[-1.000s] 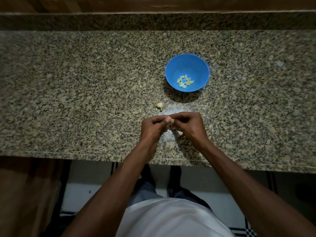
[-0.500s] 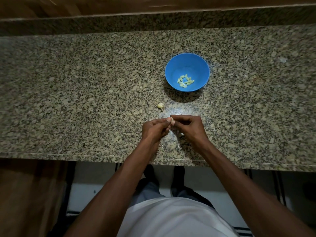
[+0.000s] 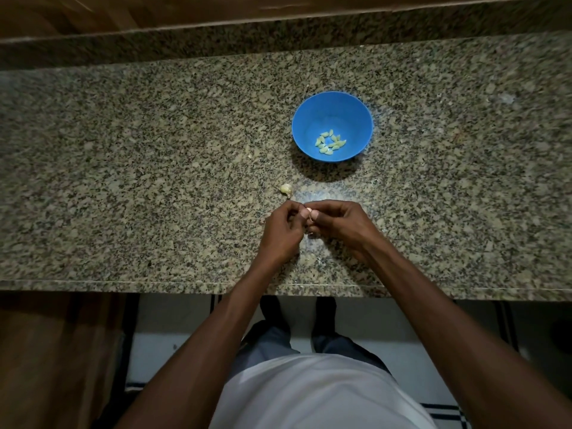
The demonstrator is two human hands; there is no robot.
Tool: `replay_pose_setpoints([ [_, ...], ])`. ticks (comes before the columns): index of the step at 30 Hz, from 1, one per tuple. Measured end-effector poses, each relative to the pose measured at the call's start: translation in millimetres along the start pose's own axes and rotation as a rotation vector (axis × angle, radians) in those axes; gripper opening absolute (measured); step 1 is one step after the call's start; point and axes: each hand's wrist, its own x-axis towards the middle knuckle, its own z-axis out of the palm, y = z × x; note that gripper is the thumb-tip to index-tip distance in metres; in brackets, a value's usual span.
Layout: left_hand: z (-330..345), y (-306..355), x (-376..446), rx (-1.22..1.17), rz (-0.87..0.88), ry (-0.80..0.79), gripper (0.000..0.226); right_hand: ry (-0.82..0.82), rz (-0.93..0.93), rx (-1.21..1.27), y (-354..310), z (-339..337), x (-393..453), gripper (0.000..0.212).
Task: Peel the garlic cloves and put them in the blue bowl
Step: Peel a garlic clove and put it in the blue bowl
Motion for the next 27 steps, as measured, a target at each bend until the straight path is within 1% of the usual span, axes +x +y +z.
replay_pose_setpoints([
  [2, 4, -4, -1, 0.043, -0.009, 0.011, 0.013, 0.065, 0.008, 0.034, 5, 2, -2, 0.025],
  [4, 5, -8, -3, 0.033, -0.032, 0.041, 0.012, 0.104, 0.032, 0.064, 7, 2, -3, 0.022],
  [6, 4, -8, -4, -0.006, -0.059, 0.085, 0.009, 0.103, 0.051, 0.072, 8, 1, -4, 0.021],
  [11, 0, -6, -5, -0.012, -0.071, 0.119, 0.026, 0.073, 0.066, 0.062, 5, -1, -4, 0.020],
  [14, -3, -1, -6, -0.036, -0.046, 0.158, 0.016, 0.047, 0.059, 0.061, 3, -3, -3, 0.020],
  [18, -6, -2, -6, -0.041, -0.026, 0.199, 0.009, 0.026, 0.040, 0.053, 2, -5, -5, 0.021],
  [20, -6, -4, -6, -0.012, -0.034, 0.158, 0.014, 0.018, 0.039, 0.051, 3, -6, -5, 0.020],
  [22, -6, -3, -6, 0.051, -0.047, 0.121, 0.025, 0.010, 0.043, 0.053, 5, -6, -6, 0.020],
  [25, -5, -2, -7, 0.073, -0.029, 0.118, 0.040, 0.007, 0.056, 0.064, 7, -5, -6, 0.021],
  [27, -4, -2, -8, 0.051, -0.002, 0.139, 0.036, 0.001, 0.062, 0.075, 8, -5, -7, 0.022],
])
